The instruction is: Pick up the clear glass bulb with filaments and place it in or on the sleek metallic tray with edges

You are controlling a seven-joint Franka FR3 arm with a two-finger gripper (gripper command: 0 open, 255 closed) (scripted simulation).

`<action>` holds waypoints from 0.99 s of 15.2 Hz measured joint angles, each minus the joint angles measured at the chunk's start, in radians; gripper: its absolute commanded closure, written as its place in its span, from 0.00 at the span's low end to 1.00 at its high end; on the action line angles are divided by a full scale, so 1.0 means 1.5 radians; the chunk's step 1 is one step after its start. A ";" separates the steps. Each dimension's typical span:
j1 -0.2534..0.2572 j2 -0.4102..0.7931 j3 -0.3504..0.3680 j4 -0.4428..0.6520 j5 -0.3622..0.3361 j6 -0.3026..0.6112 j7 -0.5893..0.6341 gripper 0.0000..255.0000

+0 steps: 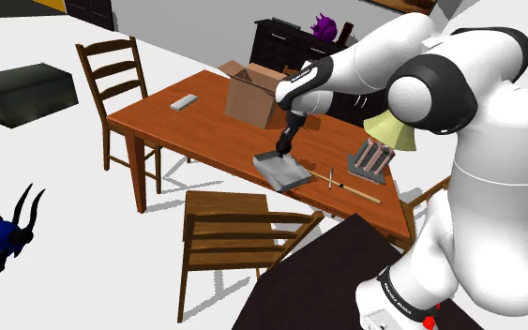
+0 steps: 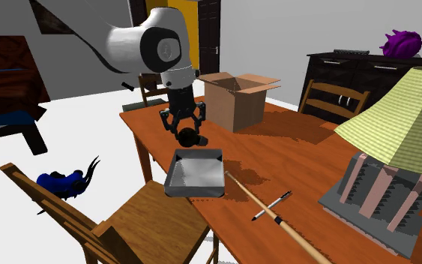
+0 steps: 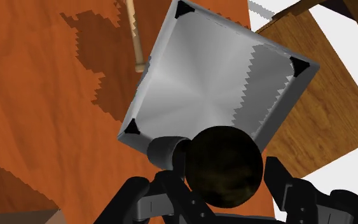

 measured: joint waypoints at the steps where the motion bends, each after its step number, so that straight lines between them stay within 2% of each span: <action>1: -0.004 0.005 0.005 0.000 0.006 0.005 -0.003 1.00; 12: -0.062 0.076 0.080 0.004 0.077 0.067 -0.045 1.00; 15: -0.069 0.086 0.091 0.005 0.087 0.075 -0.049 1.00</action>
